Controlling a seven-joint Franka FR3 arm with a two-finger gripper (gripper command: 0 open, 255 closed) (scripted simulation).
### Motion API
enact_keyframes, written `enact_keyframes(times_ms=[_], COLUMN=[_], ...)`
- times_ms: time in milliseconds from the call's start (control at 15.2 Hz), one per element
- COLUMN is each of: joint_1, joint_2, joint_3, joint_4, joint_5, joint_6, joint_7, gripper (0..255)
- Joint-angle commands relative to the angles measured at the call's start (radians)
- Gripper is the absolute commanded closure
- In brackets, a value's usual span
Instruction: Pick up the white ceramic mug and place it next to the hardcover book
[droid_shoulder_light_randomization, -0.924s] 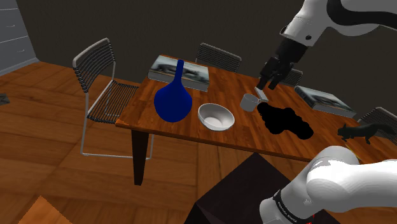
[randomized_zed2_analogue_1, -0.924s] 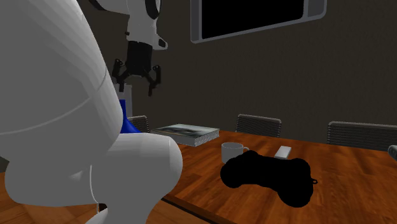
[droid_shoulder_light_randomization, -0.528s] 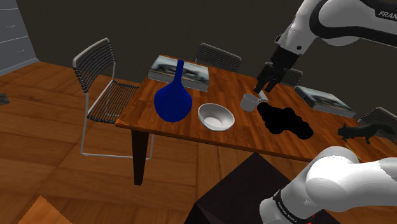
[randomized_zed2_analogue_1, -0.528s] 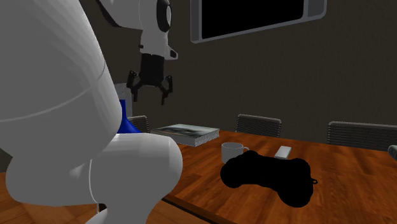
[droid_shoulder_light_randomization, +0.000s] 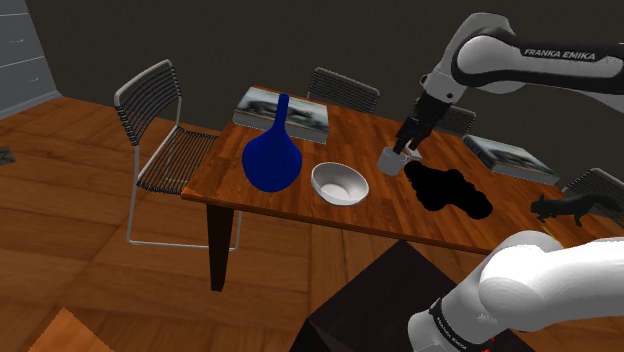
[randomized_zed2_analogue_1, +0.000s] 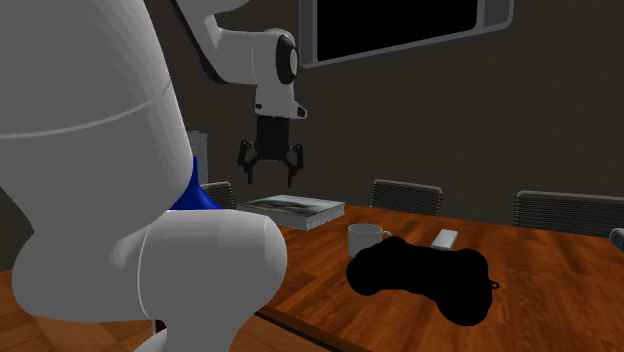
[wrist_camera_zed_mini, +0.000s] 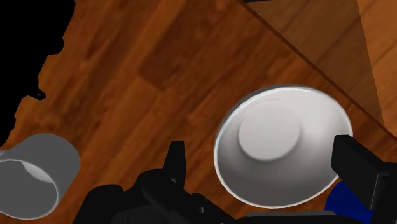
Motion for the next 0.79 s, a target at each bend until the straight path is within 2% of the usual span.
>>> enact_keyframes(times_ms=[0,396,726], joint_1=[-0.007,-0.02,-0.024], joint_2=[0.051,0.219,0.384], joint_3=[-0.031,-0.122,-0.195], joint_4=[0.004,0.042,0.108], joint_5=[-0.019,-0.048,-0.032], joint_6=[0.052,0.198,0.308], joint_7=[-0.04,-0.157,-0.265], gripper=[0,0,0])
